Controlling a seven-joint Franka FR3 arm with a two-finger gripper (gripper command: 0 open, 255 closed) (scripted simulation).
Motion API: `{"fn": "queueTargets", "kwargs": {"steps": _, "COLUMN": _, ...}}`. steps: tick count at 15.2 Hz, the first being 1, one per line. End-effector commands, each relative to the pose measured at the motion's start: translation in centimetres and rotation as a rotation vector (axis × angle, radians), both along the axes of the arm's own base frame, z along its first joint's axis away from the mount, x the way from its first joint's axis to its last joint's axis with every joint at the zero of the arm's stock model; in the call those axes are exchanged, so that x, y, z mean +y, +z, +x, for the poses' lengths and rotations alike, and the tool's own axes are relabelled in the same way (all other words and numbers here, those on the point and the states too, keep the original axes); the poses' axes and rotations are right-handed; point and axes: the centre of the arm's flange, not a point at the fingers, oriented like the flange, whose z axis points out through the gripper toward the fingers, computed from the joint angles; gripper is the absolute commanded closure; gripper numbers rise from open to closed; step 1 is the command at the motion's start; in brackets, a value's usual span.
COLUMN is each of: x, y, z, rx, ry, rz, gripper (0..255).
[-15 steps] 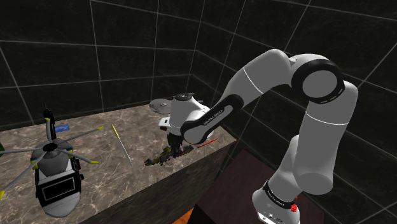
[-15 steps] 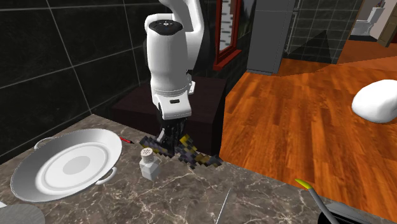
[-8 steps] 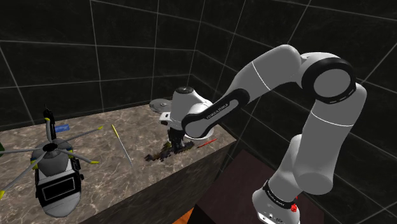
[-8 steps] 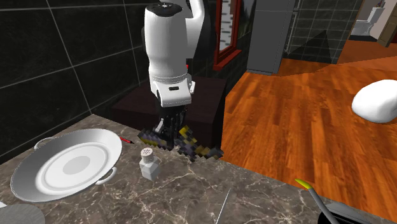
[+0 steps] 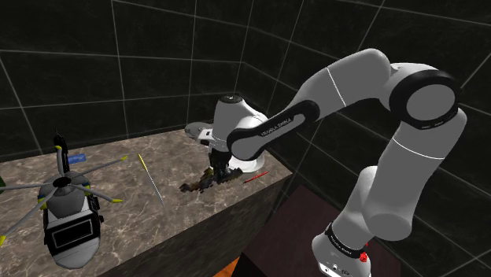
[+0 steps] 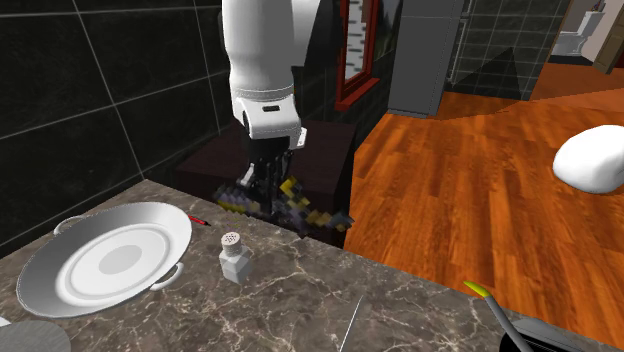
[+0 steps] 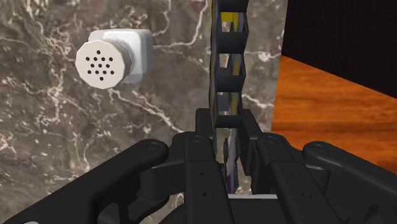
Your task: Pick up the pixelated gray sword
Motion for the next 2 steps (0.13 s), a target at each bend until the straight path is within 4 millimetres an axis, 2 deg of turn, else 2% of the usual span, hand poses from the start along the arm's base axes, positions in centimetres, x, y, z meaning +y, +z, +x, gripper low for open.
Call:
{"fn": "queueTargets", "kwargs": {"steps": 1, "x": 0.03, "y": 0.66, "z": 0.11, "rx": 0.000, "ry": 0.000, "rz": 0.000, "gripper": 255}}
{"fn": "queueTargets", "kwargs": {"steps": 2, "x": 0.03, "y": 0.66, "z": 0.11, "rx": 0.000, "ry": 0.000, "rz": 0.000, "gripper": 255}}
